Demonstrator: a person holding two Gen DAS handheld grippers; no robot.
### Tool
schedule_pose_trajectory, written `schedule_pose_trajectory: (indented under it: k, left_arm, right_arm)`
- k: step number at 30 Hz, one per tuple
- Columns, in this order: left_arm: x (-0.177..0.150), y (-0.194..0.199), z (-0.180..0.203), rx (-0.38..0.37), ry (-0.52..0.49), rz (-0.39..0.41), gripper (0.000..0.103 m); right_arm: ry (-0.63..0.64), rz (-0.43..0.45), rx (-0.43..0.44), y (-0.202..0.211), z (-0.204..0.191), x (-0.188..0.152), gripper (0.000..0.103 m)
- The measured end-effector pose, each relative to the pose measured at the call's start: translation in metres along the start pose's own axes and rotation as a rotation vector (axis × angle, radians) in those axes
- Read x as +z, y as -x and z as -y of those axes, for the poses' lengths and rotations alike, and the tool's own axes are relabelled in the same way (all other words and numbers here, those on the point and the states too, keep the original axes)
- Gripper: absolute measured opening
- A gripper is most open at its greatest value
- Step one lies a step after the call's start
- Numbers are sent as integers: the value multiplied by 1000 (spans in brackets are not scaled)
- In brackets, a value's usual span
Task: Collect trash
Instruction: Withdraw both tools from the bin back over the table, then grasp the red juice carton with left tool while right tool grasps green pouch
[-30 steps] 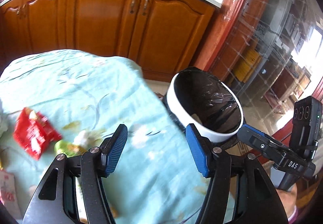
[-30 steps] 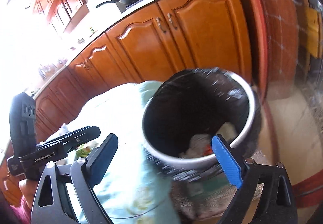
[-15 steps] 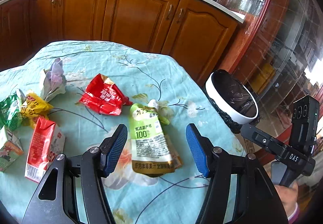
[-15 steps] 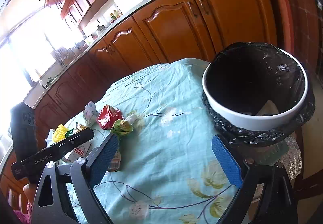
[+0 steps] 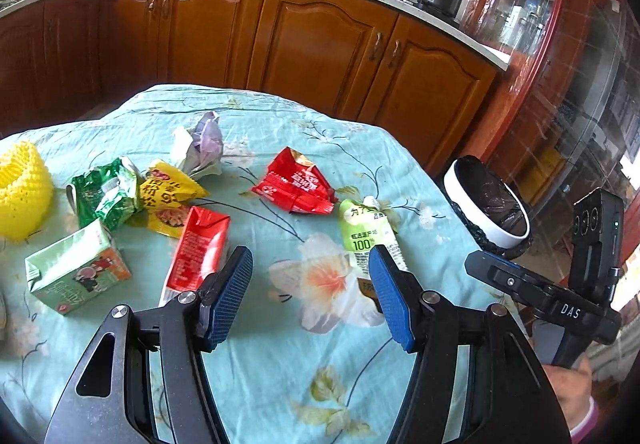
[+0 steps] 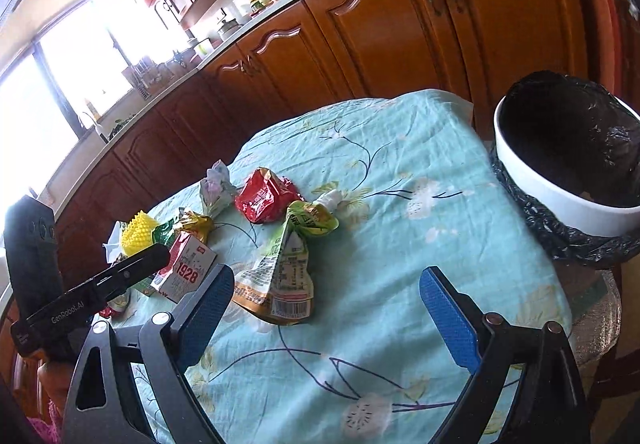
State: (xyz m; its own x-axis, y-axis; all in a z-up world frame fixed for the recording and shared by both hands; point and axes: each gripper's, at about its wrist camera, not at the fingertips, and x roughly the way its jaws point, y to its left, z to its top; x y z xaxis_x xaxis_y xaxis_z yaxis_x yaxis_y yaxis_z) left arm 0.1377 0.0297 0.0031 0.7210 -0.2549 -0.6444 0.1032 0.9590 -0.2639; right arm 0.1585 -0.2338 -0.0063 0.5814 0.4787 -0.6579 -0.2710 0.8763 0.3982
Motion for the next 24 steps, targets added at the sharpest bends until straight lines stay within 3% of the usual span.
schedule_pose_trajectory:
  k: [9,24]
  left_arm:
    - [1,10,-27,62,31,28,69]
    - [-5,-25,-48,101,11,-58,69]
  right_arm:
    - [15,-36,19,-20,-19,0,95]
    - [28,-88,7,-58,-27,4,95]
